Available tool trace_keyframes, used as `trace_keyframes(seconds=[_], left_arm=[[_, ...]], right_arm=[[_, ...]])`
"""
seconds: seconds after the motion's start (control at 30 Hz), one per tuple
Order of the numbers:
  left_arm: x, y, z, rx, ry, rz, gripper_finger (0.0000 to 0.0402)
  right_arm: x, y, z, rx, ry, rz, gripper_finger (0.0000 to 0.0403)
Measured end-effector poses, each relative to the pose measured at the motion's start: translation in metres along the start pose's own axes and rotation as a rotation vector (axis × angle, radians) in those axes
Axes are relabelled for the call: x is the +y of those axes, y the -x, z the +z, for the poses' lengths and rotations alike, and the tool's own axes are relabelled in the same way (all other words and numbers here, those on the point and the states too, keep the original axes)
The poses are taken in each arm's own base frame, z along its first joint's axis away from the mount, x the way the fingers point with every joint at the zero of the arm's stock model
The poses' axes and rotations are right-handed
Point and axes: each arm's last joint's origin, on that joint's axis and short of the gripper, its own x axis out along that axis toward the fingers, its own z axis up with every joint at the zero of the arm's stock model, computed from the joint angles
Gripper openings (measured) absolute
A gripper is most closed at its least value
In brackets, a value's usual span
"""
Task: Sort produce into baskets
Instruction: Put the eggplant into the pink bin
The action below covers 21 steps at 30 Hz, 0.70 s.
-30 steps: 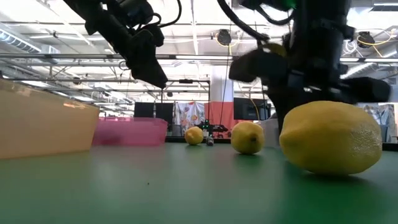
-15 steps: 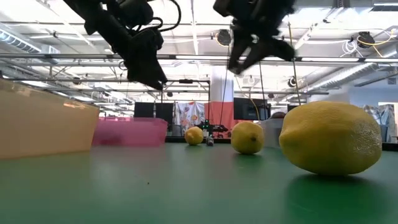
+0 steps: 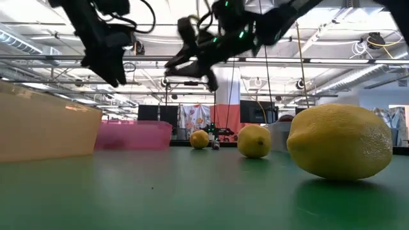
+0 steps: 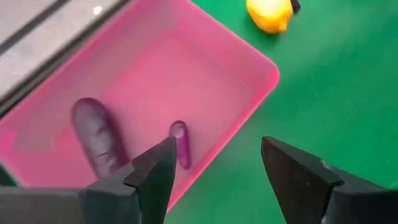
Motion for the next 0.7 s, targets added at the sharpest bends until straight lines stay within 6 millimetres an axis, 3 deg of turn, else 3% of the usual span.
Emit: trace_keyframes(seconds=[0.2,0.33,0.53,0.7], left_arm=[[0.008,0.019,-0.007,-0.065,0.04,0.028,0.0242],[0.01,0.022,-0.008,-0.073,0.043,0.036,0.0242],[0.01,0.021,-0.008,-0.083,0.042,0.075,0.0242],[0.011,0.021,-0.008,-0.09,0.042,0.092,0.0242]], right_arm=[[-0.034,-0.03,-0.014,-0.081,-0.162,0.043,0.0102],[-0.048,-0.046,-0.021,-0.019,-0.251,0.068,0.0102],[-0.044,-0.07,-0.019,0.077,-0.198,0.208,0.0102],[-0.039,-0.077,-0.012,0.126,-0.059,0.173,0.0107]])
